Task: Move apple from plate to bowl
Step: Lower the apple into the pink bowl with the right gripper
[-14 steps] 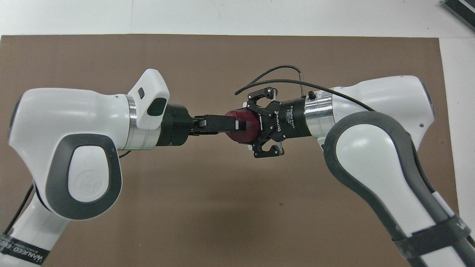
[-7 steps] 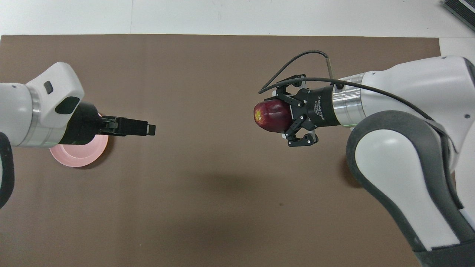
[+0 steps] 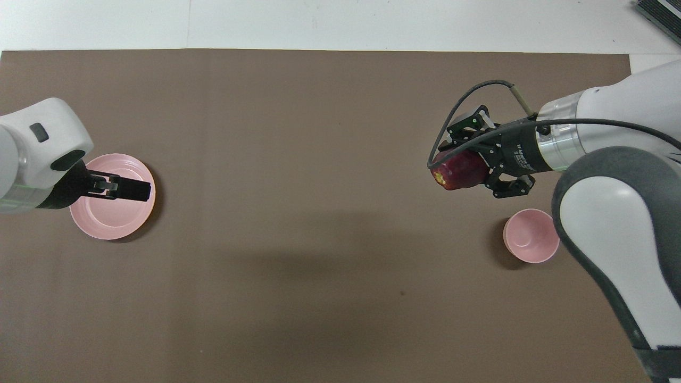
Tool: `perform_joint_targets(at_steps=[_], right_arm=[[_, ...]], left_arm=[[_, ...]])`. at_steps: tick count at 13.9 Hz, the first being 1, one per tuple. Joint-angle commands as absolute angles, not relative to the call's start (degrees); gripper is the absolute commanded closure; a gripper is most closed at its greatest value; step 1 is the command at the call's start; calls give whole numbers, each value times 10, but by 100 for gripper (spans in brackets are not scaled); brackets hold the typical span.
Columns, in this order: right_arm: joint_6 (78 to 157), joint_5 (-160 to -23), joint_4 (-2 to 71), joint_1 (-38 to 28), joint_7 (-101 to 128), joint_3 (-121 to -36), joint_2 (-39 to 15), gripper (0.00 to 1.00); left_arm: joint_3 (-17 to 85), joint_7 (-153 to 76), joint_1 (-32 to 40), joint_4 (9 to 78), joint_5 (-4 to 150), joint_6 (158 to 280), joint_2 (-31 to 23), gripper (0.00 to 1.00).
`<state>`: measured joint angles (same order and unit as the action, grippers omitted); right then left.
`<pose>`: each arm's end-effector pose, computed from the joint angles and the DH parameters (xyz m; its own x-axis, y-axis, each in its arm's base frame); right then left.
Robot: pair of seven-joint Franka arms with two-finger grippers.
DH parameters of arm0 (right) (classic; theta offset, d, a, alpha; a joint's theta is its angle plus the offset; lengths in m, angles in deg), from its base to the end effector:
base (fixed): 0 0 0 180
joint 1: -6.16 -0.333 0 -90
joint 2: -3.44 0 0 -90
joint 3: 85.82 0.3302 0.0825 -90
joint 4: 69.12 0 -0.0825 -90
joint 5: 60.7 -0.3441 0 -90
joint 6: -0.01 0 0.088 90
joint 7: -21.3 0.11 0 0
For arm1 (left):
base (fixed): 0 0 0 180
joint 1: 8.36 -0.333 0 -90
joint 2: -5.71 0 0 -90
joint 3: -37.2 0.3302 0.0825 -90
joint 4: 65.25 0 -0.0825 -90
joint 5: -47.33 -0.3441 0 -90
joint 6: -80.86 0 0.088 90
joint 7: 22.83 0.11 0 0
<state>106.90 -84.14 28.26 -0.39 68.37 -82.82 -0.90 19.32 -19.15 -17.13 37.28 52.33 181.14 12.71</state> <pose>0.5470 0.1231 0.5719 0.7316 -0.6371 -0.2427 -0.6805 -0.6610 -0.3163 0.4817 -0.0950 0.6144 0.9752 -0.2063 0.0798 -0.2102 -0.9767 0.0443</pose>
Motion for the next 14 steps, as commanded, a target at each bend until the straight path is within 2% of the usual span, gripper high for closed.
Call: perform_joint_targets(at_steps=[1, 2, 5, 7, 11, 14], right_arm=[[1061, -787, 307, 28, 595, -824, 4, 100], [1060, -762, 326, 33, 556, -825, 4, 100], [1075, -660, 392, 55, 484, -825, 4, 100], [1088, -618, 436, 76, 465, -824, 8, 100], [1188, -589, 600, 126, 376, -825, 91, 100], [1240, -589, 645, 152, 361, -824, 75, 100]], left_arm=[[202, -199, -176, 284, 494, 1710, 107, 0], [205, -198, -176, 256, 474, 1669, 98, 0], [205, -201, -175, 212, 460, 1658, 65, 0], [206, -216, -175, 215, 462, 1668, 67, 0], [210, -218, -186, 218, 463, 1671, 66, 0], [211, -219, -183, 218, 463, 1671, 67, 0]])
